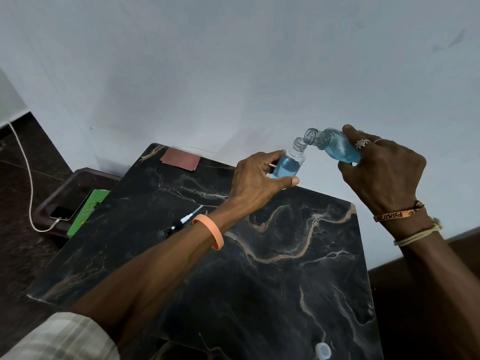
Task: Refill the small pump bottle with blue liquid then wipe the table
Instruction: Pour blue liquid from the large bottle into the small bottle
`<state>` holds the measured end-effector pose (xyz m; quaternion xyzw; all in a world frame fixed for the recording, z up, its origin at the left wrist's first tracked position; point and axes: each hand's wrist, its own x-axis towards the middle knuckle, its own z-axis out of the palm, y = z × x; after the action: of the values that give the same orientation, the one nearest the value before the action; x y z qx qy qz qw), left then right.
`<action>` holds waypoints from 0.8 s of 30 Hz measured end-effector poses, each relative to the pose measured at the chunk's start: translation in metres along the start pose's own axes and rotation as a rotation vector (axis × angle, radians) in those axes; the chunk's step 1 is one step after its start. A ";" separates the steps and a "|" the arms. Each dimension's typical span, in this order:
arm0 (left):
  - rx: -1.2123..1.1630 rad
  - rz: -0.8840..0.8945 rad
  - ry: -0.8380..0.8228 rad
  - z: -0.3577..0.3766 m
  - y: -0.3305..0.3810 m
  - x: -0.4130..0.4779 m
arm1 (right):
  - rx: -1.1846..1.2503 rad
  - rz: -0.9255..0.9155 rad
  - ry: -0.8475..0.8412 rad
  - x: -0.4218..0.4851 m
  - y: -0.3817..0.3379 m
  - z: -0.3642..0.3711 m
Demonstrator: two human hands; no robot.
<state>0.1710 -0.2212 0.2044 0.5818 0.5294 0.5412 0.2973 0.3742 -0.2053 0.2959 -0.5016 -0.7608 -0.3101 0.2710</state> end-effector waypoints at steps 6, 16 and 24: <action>0.005 0.019 0.011 -0.001 -0.002 0.000 | -0.004 0.002 -0.009 0.001 0.000 0.000; -0.004 0.032 0.007 -0.001 -0.002 -0.001 | 0.010 0.000 0.002 0.001 -0.001 -0.002; -0.001 0.007 -0.002 0.000 -0.002 0.001 | -0.004 -0.007 0.006 0.001 0.000 -0.001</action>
<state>0.1704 -0.2201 0.2030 0.5841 0.5267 0.5419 0.2962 0.3742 -0.2051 0.2974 -0.4987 -0.7609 -0.3143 0.2711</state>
